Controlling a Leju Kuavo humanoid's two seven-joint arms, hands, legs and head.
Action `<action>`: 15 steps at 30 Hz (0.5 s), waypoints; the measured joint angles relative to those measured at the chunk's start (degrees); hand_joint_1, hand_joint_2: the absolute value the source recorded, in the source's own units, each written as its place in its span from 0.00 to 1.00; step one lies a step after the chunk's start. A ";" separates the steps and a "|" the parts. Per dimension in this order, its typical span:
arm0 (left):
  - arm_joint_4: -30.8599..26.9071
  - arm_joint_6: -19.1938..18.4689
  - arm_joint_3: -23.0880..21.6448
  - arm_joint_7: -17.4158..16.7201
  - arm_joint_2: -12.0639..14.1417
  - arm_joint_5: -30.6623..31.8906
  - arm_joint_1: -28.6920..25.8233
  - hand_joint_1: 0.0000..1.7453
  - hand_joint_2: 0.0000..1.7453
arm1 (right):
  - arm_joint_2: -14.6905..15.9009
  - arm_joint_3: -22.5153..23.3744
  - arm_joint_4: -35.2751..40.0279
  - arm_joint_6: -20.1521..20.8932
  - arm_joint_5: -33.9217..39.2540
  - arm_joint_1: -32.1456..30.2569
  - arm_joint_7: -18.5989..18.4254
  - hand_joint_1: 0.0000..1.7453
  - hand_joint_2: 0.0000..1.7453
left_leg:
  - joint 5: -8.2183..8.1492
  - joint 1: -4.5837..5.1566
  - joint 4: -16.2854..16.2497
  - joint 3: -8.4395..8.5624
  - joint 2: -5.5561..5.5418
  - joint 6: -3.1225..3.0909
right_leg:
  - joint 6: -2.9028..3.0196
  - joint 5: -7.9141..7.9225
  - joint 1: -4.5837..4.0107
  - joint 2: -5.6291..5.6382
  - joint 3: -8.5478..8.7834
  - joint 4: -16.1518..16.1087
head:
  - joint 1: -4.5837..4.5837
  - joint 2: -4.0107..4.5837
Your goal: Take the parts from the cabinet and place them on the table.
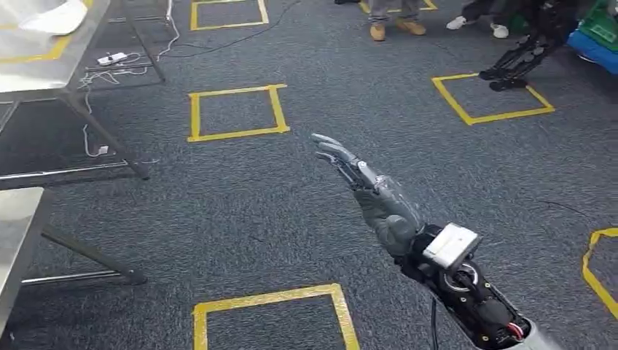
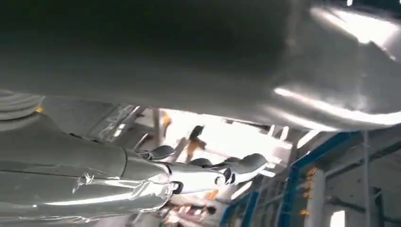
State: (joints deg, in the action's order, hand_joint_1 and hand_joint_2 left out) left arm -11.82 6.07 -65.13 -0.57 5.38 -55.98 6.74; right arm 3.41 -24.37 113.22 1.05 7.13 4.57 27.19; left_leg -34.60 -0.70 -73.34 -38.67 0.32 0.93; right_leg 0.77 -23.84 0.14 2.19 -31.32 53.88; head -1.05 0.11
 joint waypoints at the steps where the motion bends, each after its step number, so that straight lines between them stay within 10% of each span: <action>1: 0.00 0.00 -0.07 0.26 0.09 0.06 -0.02 0.00 0.00 | 0.00 0.24 0.00 0.00 0.00 -0.27 0.17 0.00 0.00 | 2.16 0.01 3.00 1.24 -0.07 -0.20 | 0.00 0.01 -0.01 0.74 0.03 0.01 | 0.09 0.00; 3: 0.00 0.20 -0.09 0.61 0.39 0.13 0.04 0.00 0.00 | 0.00 0.61 0.00 0.00 0.00 -0.50 0.42 0.00 0.00 | 7.63 0.00 13.74 6.20 -1.22 -0.83 | -0.07 0.06 -0.01 2.11 0.23 0.03 | 0.20 0.00; 5: 0.00 0.33 -0.13 0.77 0.81 0.13 0.15 0.00 0.00 | 0.00 1.05 0.00 0.00 -0.02 -0.66 0.48 0.00 0.00 | 8.89 -0.03 19.63 8.60 -4.58 -1.24 | -0.53 0.02 -0.39 3.08 -0.26 0.45 | 0.37 0.00; 9: 0.00 0.33 -0.24 1.12 0.74 0.17 0.36 0.00 0.00 | 0.00 1.71 0.00 0.11 0.04 -1.25 1.05 0.00 0.00 | 9.40 -0.19 20.32 8.77 -2.15 -1.92 | -1.87 0.36 0.00 5.15 -0.66 0.26 | 0.24 0.00; 12: 0.00 0.59 -0.50 1.62 0.87 0.35 0.37 0.00 0.00 | 0.00 2.78 -0.18 1.18 0.42 -1.51 2.21 0.00 0.00 | 9.56 -0.01 20.73 9.10 -0.40 -2.44 | -2.42 -5.71 -0.06 -0.63 -5.14 10.34 | -1.33 0.00; 15: 0.00 0.99 -0.63 1.77 1.22 0.37 0.40 0.00 0.00 | 0.00 3.08 -0.78 2.36 1.20 -1.64 3.19 0.00 0.00 | 9.36 0.14 20.68 9.17 1.49 -2.50 | -2.91 -8.56 0.52 -1.71 -9.35 19.59 | -1.51 0.00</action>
State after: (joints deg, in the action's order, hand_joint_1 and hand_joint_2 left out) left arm -11.82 7.06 -65.77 1.20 6.60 -55.60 7.14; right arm 3.41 -21.29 112.43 3.41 8.32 2.93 30.38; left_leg -25.24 -0.56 -52.66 -29.50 1.82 -1.57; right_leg -2.14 -32.40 0.66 0.47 -40.67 73.47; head -2.56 0.11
